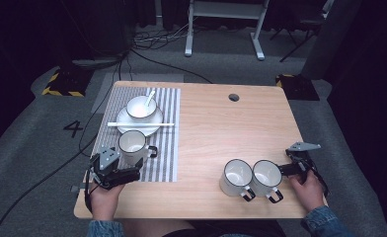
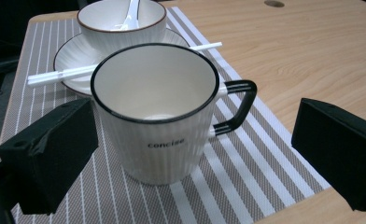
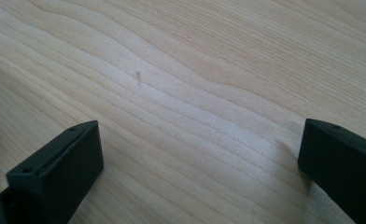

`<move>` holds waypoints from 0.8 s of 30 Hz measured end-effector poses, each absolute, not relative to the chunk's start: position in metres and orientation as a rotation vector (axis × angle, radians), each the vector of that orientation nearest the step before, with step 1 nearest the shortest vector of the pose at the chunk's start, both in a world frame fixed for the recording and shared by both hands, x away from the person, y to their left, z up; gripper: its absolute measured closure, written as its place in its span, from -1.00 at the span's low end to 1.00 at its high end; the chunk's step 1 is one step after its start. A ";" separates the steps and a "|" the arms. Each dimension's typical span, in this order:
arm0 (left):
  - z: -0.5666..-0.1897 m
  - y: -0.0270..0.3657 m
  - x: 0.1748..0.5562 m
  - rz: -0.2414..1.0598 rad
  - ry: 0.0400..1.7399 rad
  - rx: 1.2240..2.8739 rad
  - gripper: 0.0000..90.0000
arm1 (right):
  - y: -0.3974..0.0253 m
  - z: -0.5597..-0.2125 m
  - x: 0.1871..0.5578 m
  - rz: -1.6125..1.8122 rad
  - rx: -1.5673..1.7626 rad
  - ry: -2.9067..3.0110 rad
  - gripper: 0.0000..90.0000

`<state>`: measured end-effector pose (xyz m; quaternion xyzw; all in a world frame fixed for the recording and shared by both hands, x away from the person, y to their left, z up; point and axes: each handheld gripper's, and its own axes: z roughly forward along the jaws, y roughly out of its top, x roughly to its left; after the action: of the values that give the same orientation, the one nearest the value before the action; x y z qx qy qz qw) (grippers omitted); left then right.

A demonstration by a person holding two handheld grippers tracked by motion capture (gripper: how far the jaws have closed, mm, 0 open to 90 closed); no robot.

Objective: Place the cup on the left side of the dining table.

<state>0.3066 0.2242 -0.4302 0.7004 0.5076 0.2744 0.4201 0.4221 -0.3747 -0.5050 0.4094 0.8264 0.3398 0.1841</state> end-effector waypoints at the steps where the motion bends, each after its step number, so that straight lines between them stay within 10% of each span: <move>1: -0.430 0.224 0.305 0.694 1.270 1.767 -0.98 | -0.375 -0.505 0.422 0.958 1.154 2.330 -1.00; 24: -0.437 0.244 0.274 0.646 1.316 1.918 -0.98 | -0.374 -0.505 0.423 0.966 1.160 2.331 -1.00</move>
<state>0.2744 0.2444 -0.4368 0.7427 0.5094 0.2500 0.3557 0.4225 -0.3739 -0.5050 0.4107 0.8254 0.3422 0.1814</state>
